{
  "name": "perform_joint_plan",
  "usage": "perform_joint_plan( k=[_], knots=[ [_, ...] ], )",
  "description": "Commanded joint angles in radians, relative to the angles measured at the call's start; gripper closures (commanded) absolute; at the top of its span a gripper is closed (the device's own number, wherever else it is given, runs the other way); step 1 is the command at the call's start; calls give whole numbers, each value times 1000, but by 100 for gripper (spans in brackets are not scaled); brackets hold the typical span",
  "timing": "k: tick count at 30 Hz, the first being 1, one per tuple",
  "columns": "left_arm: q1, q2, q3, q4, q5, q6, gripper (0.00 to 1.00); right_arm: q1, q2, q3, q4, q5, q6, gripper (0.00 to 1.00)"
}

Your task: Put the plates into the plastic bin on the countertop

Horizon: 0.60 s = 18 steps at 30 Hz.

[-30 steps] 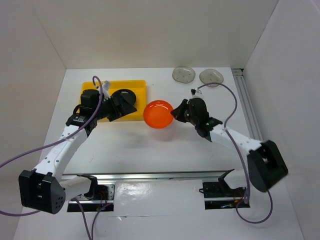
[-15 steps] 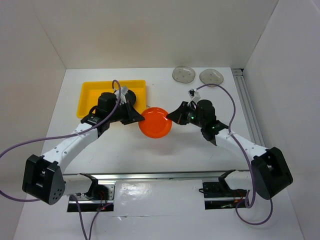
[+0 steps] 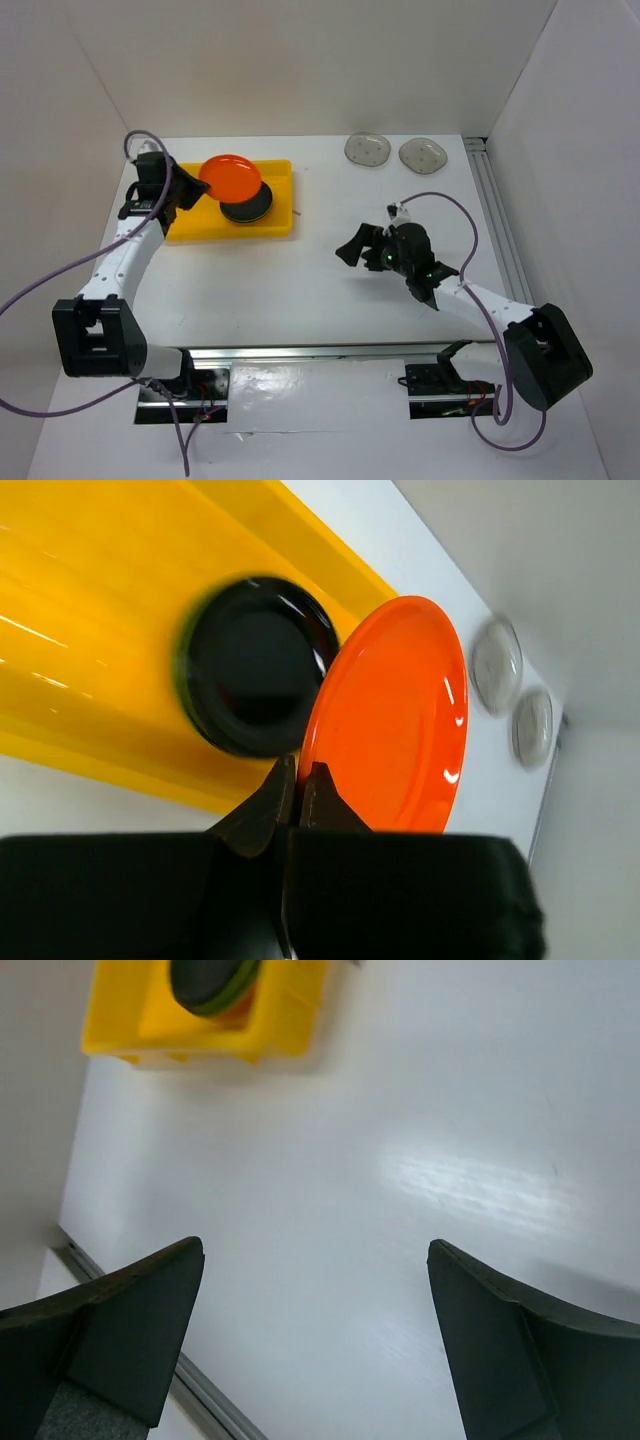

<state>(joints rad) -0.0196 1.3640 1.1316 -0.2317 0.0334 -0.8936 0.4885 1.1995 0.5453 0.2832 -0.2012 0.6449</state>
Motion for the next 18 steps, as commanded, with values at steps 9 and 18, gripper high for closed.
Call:
perform_joint_plan(
  k=[9,18],
  knots=[
    [184,300,-1,296,131,-10,100,13,-113,-151,-9,16,-30,0],
    [150,405,126,187,188,13,66,13,-112,-142,-18,36,-30,0]
  ],
)
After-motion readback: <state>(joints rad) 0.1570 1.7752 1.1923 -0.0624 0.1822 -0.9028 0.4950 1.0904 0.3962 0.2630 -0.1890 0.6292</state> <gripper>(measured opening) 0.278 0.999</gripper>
